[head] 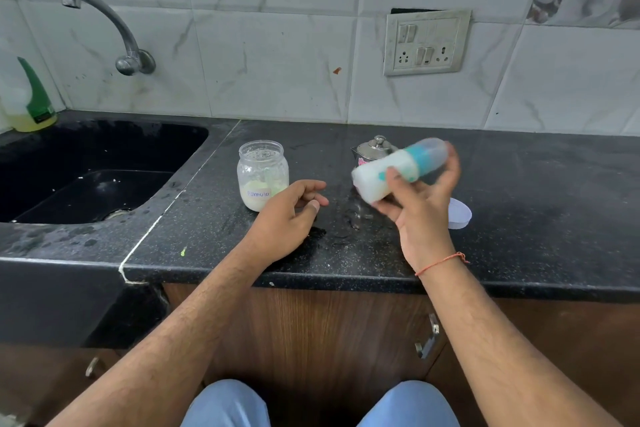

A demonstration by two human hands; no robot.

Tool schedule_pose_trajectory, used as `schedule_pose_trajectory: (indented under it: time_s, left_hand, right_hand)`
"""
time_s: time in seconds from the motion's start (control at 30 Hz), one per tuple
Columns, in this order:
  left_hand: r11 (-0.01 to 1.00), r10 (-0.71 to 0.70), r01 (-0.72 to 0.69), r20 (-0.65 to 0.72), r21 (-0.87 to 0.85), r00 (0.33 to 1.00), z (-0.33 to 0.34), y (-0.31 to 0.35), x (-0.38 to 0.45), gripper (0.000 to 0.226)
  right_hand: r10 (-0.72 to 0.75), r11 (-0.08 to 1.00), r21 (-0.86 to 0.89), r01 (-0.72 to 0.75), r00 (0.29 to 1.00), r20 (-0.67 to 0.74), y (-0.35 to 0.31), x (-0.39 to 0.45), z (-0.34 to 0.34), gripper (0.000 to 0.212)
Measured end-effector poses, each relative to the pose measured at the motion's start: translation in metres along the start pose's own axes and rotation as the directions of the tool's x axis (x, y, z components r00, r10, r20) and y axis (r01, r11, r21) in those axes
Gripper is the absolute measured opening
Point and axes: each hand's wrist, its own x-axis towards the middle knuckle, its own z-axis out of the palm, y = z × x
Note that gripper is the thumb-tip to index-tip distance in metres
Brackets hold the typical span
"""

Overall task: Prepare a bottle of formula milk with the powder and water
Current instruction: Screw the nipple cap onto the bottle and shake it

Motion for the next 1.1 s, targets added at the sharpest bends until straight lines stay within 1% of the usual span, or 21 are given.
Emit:
schedule_pose_trajectory:
  time_s: [0.03,0.13,0.17,0.23,0.27,0.33,0.37,0.4,0.47,0.5,0.57,0.6,0.7,0.73,0.8,0.83,0.9,0.93,1.03,1.07,1.1]
  left_hand:
    - [1.0,-0.002,0.002,-0.006,-0.005,1.0,0.0,0.0003,-0.0003,0.034]
    - [1.0,-0.005,0.006,0.005,-0.024,1.0,-0.0001,0.0006,-0.0015,0.034]
    - [1.0,-0.004,0.004,0.007,-0.026,1.0,-0.0004,0.0008,-0.0014,0.034]
    - [1.0,-0.006,0.005,-0.001,-0.025,1.0,-0.0007,0.0011,-0.0012,0.034]
    - [1.0,-0.006,0.006,-0.004,-0.028,1.0,-0.0005,0.001,-0.0013,0.034]
    - [0.999,-0.006,0.007,0.007,-0.047,1.0,0.0,0.0012,-0.0023,0.033]
    - [0.999,-0.006,0.006,0.014,-0.054,1.0,-0.0001,0.0012,-0.0022,0.033]
    - [0.998,-0.003,0.004,0.014,-0.056,1.0,-0.0002,0.0009,-0.0015,0.033]
    - [0.998,-0.002,0.003,0.005,-0.056,1.0,0.0004,0.0007,-0.0014,0.032]
    - [0.998,-0.001,0.001,0.002,-0.058,1.0,0.0004,0.0008,-0.0019,0.032]
    - [0.998,0.003,-0.003,0.001,-0.064,1.0,0.0004,-0.0006,-0.002,0.033]
    - [0.998,0.004,-0.004,0.002,-0.059,1.0,0.0002,-0.0018,-0.0014,0.033]
    - [0.998,0.0,0.0,0.003,-0.055,1.0,0.0005,-0.0016,-0.0009,0.033]
    - [0.998,-0.001,0.001,0.002,-0.061,1.0,0.0006,-0.0013,-0.001,0.033]
    - [0.998,0.005,-0.004,0.01,-0.068,1.0,0.0007,-0.0015,-0.0013,0.033]
    - [0.998,0.006,-0.005,0.012,-0.066,1.0,0.0006,-0.0014,-0.0007,0.033]
    - [0.998,0.003,-0.003,0.004,-0.059,1.0,0.0005,-0.0006,-0.0002,0.033]
    - [0.998,0.003,-0.003,0.0,-0.065,1.0,0.0004,-0.0001,-0.0007,0.033]
    - [0.996,0.011,-0.01,0.009,-0.084,1.0,0.0003,-0.0008,-0.0016,0.033]
    - [0.997,0.009,-0.008,0.01,-0.081,1.0,0.0003,-0.0011,-0.001,0.033]
    - [0.997,0.008,-0.007,0.008,-0.074,1.0,0.0002,-0.0012,-0.0006,0.033]
  right_hand:
    - [0.018,0.999,0.037,-0.017,0.999,-0.028,-0.0016,0.001,-0.0009,0.087]
    - [0.045,0.996,-0.078,-0.036,0.992,0.122,0.0001,-0.0004,0.0003,0.089]
    - [0.031,0.998,-0.065,-0.025,0.995,0.099,0.0005,-0.0007,0.001,0.089]
    - [0.019,0.999,0.048,-0.018,1.0,-0.02,-0.0017,0.0003,-0.0013,0.087]
    - [0.03,0.998,0.059,-0.028,0.999,-0.019,-0.0022,0.001,-0.0019,0.086]
    - [0.059,0.997,-0.046,-0.054,0.992,0.114,-0.0008,-0.0009,0.0006,0.087]
    - [0.059,0.996,-0.079,-0.048,0.989,0.137,0.0007,-0.0019,0.0019,0.088]
    - [0.041,0.998,-0.058,-0.036,0.995,0.095,0.0009,-0.002,0.0026,0.088]
    - [0.033,0.998,0.063,-0.03,0.999,-0.037,-0.0019,0.0002,-0.0008,0.085]
    - [0.044,0.997,0.072,-0.042,0.999,-0.031,-0.0034,0.0011,-0.0016,0.084]
    - [0.065,0.998,-0.028,-0.062,0.993,0.097,-0.003,-0.0003,0.0001,0.086]
    - [0.059,0.997,-0.053,-0.053,0.992,0.113,-0.0014,-0.0015,0.001,0.087]
    - [0.042,0.996,0.076,-0.04,0.999,-0.032,-0.0022,0.0003,-0.0018,0.083]
    - [0.054,0.996,0.073,-0.054,0.999,-0.003,-0.0028,0.0013,-0.0021,0.083]
    - [0.077,0.997,-0.03,-0.074,0.991,0.11,-0.0019,-0.0006,0.0003,0.084]
    - [0.07,0.997,-0.045,-0.065,0.992,0.105,-0.0013,-0.0011,0.0012,0.085]
    - [0.049,0.998,0.043,-0.049,0.999,-0.016,-0.0027,-0.0004,-0.0004,0.083]
    - [0.056,0.996,0.066,-0.054,0.998,-0.032,-0.003,0.0011,-0.0017,0.082]
    - [0.082,0.993,-0.094,-0.071,0.989,0.124,-0.0003,-0.0007,0.0016,0.086]
    - [0.068,0.994,-0.094,-0.058,0.992,0.108,0.0009,-0.0012,0.0024,0.086]
    - [0.05,0.998,-0.044,-0.048,0.998,0.042,0.0005,-0.0009,0.0022,0.085]
